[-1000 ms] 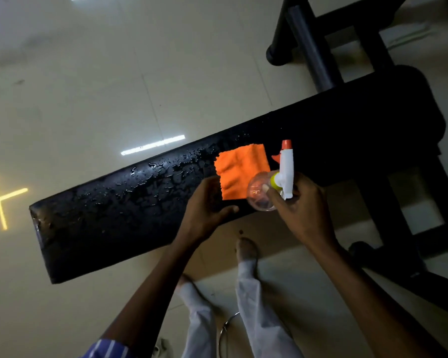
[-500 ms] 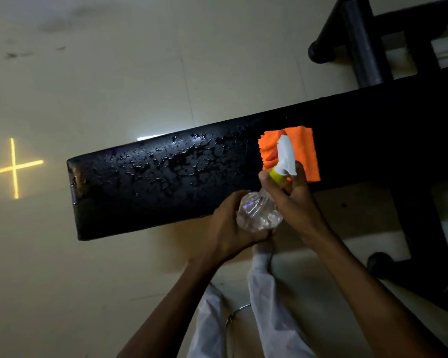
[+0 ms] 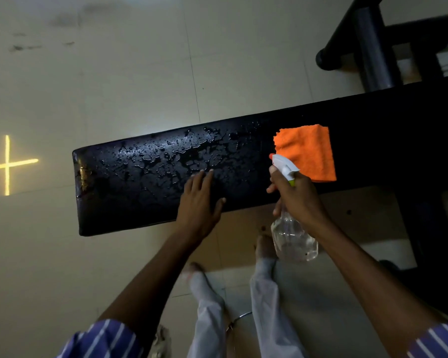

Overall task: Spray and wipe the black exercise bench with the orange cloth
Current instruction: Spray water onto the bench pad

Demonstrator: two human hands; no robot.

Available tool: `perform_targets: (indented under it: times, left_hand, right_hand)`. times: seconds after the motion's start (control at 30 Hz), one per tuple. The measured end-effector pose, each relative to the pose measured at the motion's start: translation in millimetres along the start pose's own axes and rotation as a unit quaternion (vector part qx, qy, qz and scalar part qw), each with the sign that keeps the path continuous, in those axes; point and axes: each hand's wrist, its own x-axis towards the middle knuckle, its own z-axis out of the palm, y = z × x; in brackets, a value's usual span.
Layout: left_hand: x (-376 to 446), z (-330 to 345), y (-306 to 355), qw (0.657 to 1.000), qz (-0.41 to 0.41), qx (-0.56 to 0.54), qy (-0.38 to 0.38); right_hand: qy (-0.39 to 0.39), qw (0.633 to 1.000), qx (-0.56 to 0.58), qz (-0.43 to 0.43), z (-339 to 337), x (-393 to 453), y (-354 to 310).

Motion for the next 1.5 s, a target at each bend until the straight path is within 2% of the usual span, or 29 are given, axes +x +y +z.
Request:
perform_targets:
  times: [0.07, 0.17, 0.3, 0.37, 0.43, 0.57, 0.7, 0.83, 0.97, 1.17, 1.23, 1.4, 1.5]
  left_hand:
    - [9.1, 3.5, -9.7, 0.998, 0.012, 0.059, -0.029]
    - [8.1, 9.9, -20.1, 0.996, 0.026, 0.075, -0.031]
    - [-6.6, 9.1, -37.3, 0.998, 0.020, 0.059, 0.023]
    - [-14.2, 3.8, -51.0, 0.997, 0.004, 0.062, 0.038]
    - [-20.1, -4.4, -67.3, 0.997, -0.016, 0.062, 0.044]
    - [-27.1, -22.6, -103.2, 0.994, -0.060, 0.065, 0.062]
    - [-32.7, -39.0, -137.9, 0.990, -0.090, 0.063, 0.084]
    - [-38.2, -47.5, -168.6, 0.989, -0.112, 0.068, 0.069]
    - [-44.7, -48.9, -186.3, 0.993, -0.097, 0.042, 0.053]
    - [-60.6, -54.1, -211.3, 0.988, -0.111, -0.004, 0.109]
    - [-66.8, -55.0, -222.2, 0.987, -0.121, -0.012, 0.108]
    - [-77.8, -58.1, -241.6, 0.987, -0.121, -0.041, 0.098]
    - [-82.6, -60.5, -247.2, 0.986, -0.120, -0.058, 0.100]
  right_hand:
    - [0.027, 1.000, -0.009, 0.005, 2.8, -2.0, 3.5]
    - [0.046, 0.999, -0.007, 0.003, 11.9, -6.3, 4.5]
    - [0.013, 0.999, -0.026, -0.026, 24.5, -12.1, 0.1]
    - [0.017, 0.999, -0.040, -0.012, 34.3, -18.1, -6.3]
    - [0.018, 0.999, -0.048, 0.002, 47.7, -24.8, -13.7]
    - [-0.013, 0.999, -0.044, -0.020, 76.1, -35.3, -32.1]
    - [-0.009, 0.998, -0.068, 0.009, 109.4, -41.9, -44.0]
    - [-0.061, 0.996, -0.062, -0.027, 137.3, -50.8, -59.8]
    - [-0.061, 0.994, -0.084, -0.018, 164.2, -56.2, -73.9]
    - [-0.085, 0.989, -0.117, -0.042, 203.8, -67.4, -90.0]
    - [-0.077, 0.985, -0.145, -0.046, 216.3, -70.6, -92.6]
    - [-0.135, 0.983, -0.117, -0.047, 241.7, -81.5, -91.7]
    - [-0.118, 0.978, -0.161, -0.060, 252.7, -93.0, -84.1]
